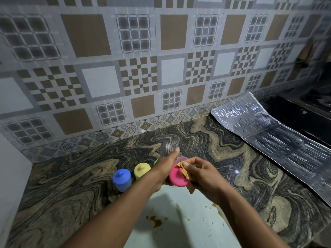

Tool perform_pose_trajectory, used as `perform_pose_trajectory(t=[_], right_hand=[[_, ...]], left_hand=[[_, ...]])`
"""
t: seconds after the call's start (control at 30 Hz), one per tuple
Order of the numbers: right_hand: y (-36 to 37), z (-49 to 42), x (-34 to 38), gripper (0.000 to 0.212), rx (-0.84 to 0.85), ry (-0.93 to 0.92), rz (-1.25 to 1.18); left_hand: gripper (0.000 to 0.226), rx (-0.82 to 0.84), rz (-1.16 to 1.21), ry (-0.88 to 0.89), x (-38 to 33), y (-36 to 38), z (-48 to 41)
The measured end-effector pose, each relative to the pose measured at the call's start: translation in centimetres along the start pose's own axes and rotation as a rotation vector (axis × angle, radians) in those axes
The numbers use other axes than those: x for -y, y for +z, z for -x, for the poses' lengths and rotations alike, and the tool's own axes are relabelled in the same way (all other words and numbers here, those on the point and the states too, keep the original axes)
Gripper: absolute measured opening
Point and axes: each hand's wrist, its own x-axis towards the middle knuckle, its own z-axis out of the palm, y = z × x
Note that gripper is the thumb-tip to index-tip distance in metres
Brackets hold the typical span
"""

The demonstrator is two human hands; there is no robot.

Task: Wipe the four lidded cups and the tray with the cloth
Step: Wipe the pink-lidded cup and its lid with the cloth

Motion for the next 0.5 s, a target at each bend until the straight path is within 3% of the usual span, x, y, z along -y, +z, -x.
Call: perform_pose_trajectory(t=[0.07, 0.13, 0.23, 0.3, 0.4, 0.43, 0.5], right_hand=[[0.5, -0.2, 0.2, 0.017, -0.014, -0.049, -0.002], [2.1, -0.3, -0.8, 0.018, -0.168, -0.174, -0.052], [4.1, 0.1, -3.0, 0.013, -0.355, -0.240, -0.142], [3.7, 0.2, -3.2, 0.012, -0.357, -0.185, -0.158], [1.3, 0.0, -1.5, 0.016, -0.157, -0.056, -0.081], [0.7, -0.1, -0.8, 0.018, -0.087, -0.025, -0.056], [0.8, -0.1, -0.2, 0.023, -0.031, -0.032, -0.071]], left_hand=[[0.051, -0.221, -0.091, 0.134, -1.0, 0.7, 0.1], [0.051, -0.536, -0.117, 0.217, -1.1, 1.7, 0.4], [0.054, -0.722, 0.081, 0.168, -0.3, 2.5, 1.0], [0.058, -0.589, 0.083, 0.079, 0.6, 2.0, 0.9], [0.061, -0.140, -0.038, 0.056, -0.1, 0.2, 1.6], [0.062, -0.070, -0.129, 0.088, -0.8, -0.3, 1.5], [0.059, -0.156, -0.292, 0.180, -2.0, -0.5, 1.1]])
